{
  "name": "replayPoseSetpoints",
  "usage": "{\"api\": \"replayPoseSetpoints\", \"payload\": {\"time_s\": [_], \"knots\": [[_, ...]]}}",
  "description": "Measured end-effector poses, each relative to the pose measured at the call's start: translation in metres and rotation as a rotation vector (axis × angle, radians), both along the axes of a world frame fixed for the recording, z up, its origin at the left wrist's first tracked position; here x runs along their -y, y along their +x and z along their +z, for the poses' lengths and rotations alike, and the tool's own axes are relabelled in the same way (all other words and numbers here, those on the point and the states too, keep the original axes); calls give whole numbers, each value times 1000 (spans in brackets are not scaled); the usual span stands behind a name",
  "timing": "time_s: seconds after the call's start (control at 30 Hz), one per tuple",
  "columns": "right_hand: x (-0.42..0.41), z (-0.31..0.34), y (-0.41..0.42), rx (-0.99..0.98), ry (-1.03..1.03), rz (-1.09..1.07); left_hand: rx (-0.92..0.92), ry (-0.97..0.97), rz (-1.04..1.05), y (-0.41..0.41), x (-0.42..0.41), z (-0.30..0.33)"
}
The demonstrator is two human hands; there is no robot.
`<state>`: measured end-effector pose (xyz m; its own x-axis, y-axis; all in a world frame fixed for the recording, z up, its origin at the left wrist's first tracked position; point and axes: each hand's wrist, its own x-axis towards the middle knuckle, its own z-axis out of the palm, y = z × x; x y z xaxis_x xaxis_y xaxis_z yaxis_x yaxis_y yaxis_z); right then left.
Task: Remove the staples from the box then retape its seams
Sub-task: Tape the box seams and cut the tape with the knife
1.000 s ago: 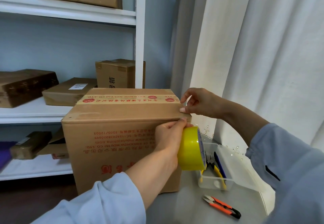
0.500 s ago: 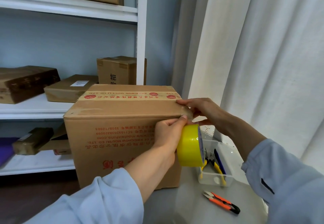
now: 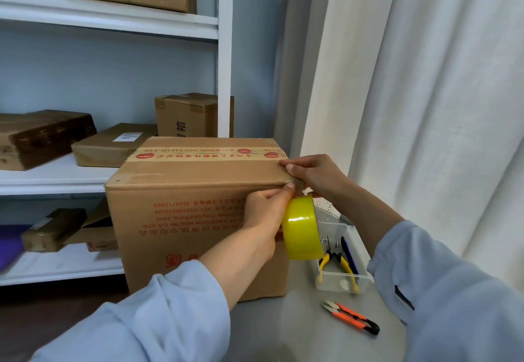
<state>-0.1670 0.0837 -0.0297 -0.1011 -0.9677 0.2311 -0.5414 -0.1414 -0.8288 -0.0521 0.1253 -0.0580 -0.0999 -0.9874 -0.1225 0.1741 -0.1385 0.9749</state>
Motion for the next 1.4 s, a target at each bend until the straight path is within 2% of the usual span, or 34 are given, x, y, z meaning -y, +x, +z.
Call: {"api": "replayPoseSetpoints", "payload": {"time_s": [0.3,0.53,0.77,0.97,1.17,1.27,1.33,1.4], "knots": [[-10,-2,4,-90,8,-11,-25,39,-64,-4,-16,5],[-29,5,0,-67,186,65,52,70,-221,8,-19,15],[-30,-1,7,39,103,77,71,116,-297,15,-22,23],[-34,-9,6,-76,83,57,22,121,-126,2,-21,2],[-62,-29,-10,62,118,-41,62,43,18,5,-20,-19],[-71,-31,-16,-55,188,-78,99,40,194,12,-16,-27],[-76,-36,-20,-130,264,-54,107,111,308,14,-13,-38],[-77,-43,-22,-199,317,-21,62,221,332,15,-13,-51]]}}
